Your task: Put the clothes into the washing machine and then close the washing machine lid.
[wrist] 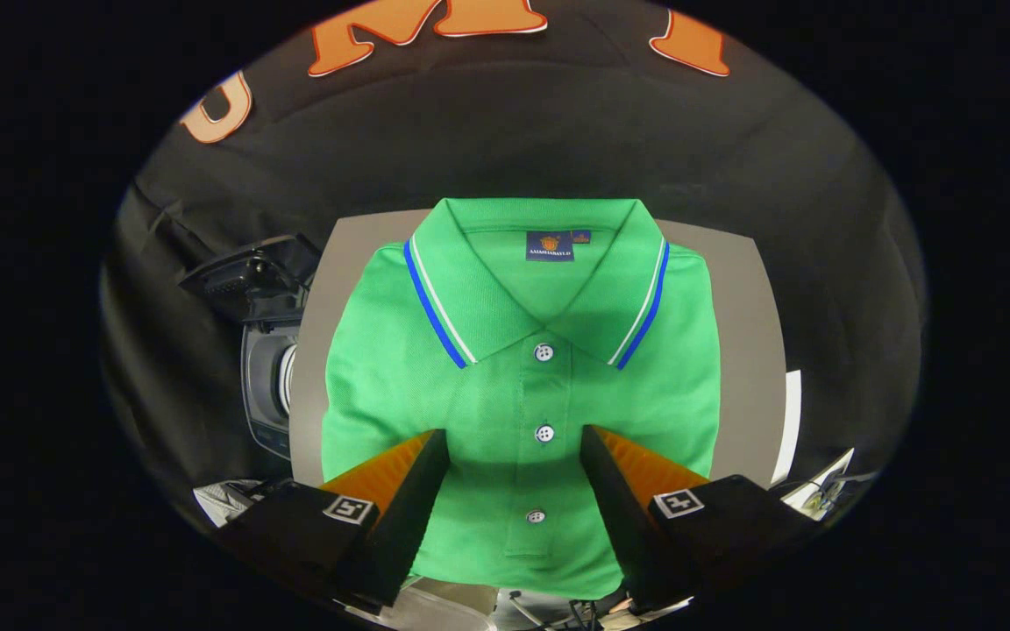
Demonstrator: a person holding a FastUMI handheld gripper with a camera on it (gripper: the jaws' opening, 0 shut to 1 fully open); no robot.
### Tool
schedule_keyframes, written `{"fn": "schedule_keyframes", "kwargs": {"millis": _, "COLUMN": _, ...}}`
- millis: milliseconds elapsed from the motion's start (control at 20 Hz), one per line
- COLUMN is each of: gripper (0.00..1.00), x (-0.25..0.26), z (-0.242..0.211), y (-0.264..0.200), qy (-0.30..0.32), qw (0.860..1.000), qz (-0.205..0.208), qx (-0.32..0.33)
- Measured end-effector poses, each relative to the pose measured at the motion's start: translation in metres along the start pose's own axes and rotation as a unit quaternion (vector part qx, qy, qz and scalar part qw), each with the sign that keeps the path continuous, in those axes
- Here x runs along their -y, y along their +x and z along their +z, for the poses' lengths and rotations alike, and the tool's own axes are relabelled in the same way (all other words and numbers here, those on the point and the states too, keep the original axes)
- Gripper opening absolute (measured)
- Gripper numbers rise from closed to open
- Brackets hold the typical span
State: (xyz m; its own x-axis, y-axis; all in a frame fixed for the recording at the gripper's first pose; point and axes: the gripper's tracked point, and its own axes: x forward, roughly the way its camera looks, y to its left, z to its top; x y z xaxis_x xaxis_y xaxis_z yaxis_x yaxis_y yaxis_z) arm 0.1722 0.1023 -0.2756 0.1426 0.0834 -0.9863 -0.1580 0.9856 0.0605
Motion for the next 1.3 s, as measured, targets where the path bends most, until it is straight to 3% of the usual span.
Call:
{"fn": "schedule_keyframes", "kwargs": {"millis": 100, "gripper": 0.98, "x": 0.000, "z": -0.003, "y": -0.001, "qy": -0.004, "qw": 1.000, "qz": 0.003, "qx": -0.018}}
{"fn": "schedule_keyframes", "kwargs": {"millis": 250, "gripper": 0.33, "x": 0.002, "z": 0.005, "y": -0.002, "qy": 0.009, "qw": 1.000, "qz": 0.017, "qx": -0.017}}
{"fn": "schedule_keyframes", "kwargs": {"millis": 350, "gripper": 0.17, "x": 0.000, "z": 0.004, "y": -0.004, "qy": 0.011, "qw": 1.000, "qz": 0.013, "qx": 0.000}}
{"fn": "schedule_keyframes", "kwargs": {"millis": 450, "gripper": 0.09, "x": 0.001, "z": 0.003, "y": -0.007, "qy": 0.014, "qw": 0.999, "qz": 0.017, "qx": 0.042}}
{"fn": "schedule_keyframes", "kwargs": {"millis": 550, "gripper": 0.09, "x": -0.001, "z": 0.003, "y": -0.009, "qy": 0.026, "qw": 0.991, "qz": 0.022, "qx": 0.129}}
{"fn": "schedule_keyframes", "kwargs": {"millis": 600, "gripper": 0.09, "x": 0.000, "z": 0.007, "y": -0.011, "qy": 0.035, "qw": 0.981, "qz": 0.024, "qx": 0.192}}
{"fn": "schedule_keyframes", "kwargs": {"millis": 700, "gripper": 0.09, "x": 0.010, "z": 0.021, "y": -0.015, "qy": 0.044, "qw": 0.947, "qz": 0.022, "qx": 0.319}}
{"fn": "schedule_keyframes", "kwargs": {"millis": 850, "gripper": 0.09, "x": 0.024, "z": 0.031, "y": -0.025, "qy": 0.070, "qw": 0.895, "qz": -0.008, "qx": 0.441}}
{"fn": "schedule_keyframes", "kwargs": {"millis": 1150, "gripper": 0.08, "x": 0.025, "z": 0.027, "y": -0.084, "qy": 0.100, "qw": 0.822, "qz": -0.006, "qx": 0.560}}
{"fn": "schedule_keyframes", "kwargs": {"millis": 1300, "gripper": 0.08, "x": 0.021, "z": 0.021, "y": -0.118, "qy": 0.082, "qw": 0.790, "qz": 0.002, "qx": 0.607}}
